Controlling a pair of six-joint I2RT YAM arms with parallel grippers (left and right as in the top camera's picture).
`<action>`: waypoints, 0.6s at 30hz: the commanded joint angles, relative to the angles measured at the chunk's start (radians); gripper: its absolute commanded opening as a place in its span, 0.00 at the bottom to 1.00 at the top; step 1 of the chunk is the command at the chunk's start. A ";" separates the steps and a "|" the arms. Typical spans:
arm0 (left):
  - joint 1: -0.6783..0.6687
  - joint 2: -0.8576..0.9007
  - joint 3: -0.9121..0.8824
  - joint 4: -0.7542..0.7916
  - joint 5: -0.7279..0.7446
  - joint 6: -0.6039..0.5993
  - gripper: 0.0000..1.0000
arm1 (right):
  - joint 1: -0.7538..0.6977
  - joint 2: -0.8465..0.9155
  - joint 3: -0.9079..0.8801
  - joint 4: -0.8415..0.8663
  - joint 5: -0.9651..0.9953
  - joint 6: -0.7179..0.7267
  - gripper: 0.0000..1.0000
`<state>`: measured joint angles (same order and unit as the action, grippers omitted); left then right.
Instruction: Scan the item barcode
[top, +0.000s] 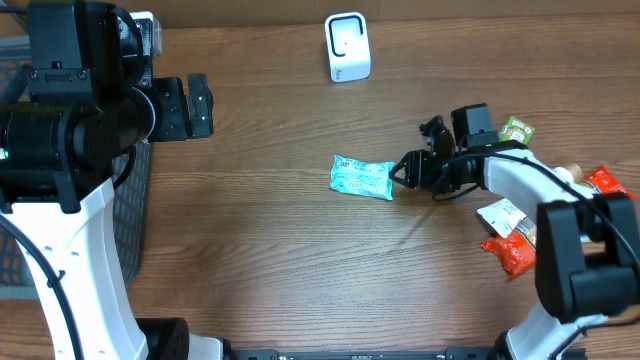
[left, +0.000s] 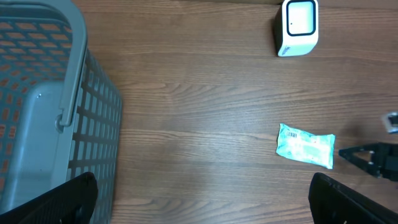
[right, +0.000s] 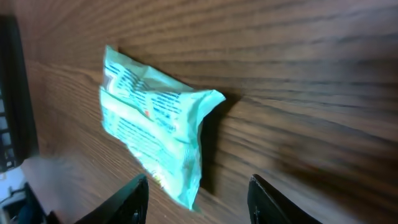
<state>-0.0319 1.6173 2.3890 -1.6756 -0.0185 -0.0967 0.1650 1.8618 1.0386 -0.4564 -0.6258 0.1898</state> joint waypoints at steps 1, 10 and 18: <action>0.000 -0.001 0.002 0.004 0.008 0.019 1.00 | 0.009 0.082 -0.005 0.052 -0.123 -0.016 0.52; 0.000 -0.001 0.002 0.004 0.008 0.019 1.00 | 0.070 0.219 -0.005 0.233 -0.229 0.138 0.43; 0.000 -0.001 0.002 0.004 0.008 0.019 1.00 | 0.105 0.227 -0.003 0.291 -0.251 0.231 0.04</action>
<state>-0.0319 1.6173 2.3890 -1.6756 -0.0185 -0.0967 0.2737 2.0663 1.0412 -0.1768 -0.8886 0.3855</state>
